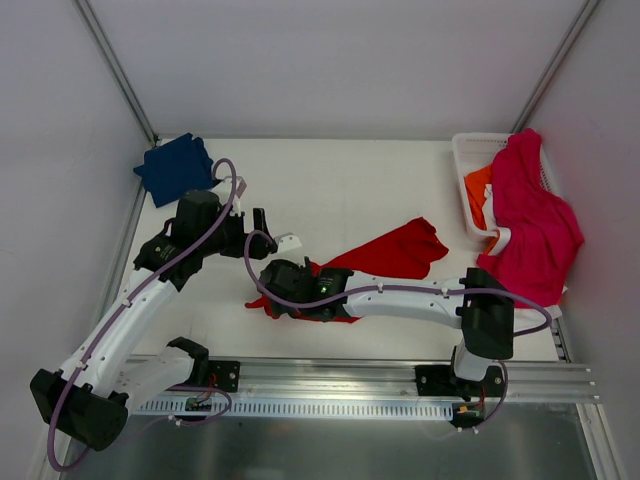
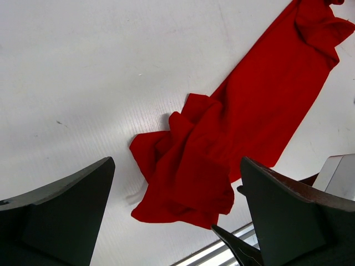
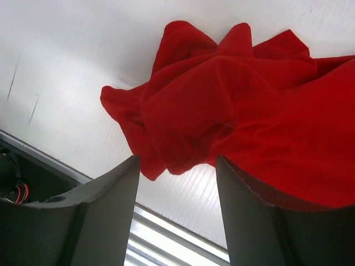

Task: Fold and stack the t-shirts
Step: Flatten the tshirt out

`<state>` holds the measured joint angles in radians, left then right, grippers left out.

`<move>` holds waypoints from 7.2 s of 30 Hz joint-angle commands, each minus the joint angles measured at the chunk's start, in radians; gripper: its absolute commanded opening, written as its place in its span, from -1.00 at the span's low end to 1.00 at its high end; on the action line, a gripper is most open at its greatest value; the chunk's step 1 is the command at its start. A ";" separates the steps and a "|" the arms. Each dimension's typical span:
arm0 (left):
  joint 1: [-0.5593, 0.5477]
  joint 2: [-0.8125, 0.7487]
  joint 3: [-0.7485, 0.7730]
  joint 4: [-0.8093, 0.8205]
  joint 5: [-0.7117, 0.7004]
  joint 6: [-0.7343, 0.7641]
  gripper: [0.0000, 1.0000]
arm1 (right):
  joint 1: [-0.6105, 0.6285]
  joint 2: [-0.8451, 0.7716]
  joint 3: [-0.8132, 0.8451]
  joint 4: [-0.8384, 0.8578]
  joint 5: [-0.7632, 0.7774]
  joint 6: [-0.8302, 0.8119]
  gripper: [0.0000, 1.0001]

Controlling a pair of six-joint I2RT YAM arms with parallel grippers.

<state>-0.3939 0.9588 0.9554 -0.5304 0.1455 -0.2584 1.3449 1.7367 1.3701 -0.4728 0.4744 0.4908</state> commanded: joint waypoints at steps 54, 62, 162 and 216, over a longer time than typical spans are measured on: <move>-0.006 -0.022 0.025 0.010 -0.024 -0.001 0.96 | 0.039 -0.150 1.250 -0.574 0.154 -0.610 -0.99; -0.005 -0.035 0.025 0.009 -0.038 0.002 0.96 | -0.034 0.037 1.267 -0.811 0.375 -0.594 -0.99; 0.013 -0.546 -0.191 0.138 0.072 -0.016 0.98 | 0.257 -1.118 -0.727 1.745 1.066 -2.111 -0.99; -1.123 0.656 -0.037 0.633 -0.834 -1.053 0.70 | 0.235 -1.192 -0.476 -0.437 1.126 -0.242 -0.99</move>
<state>-1.4979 1.6440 0.9051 0.1562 -0.5907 -1.2552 1.5810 0.5594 0.9009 -0.8951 1.4799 0.2241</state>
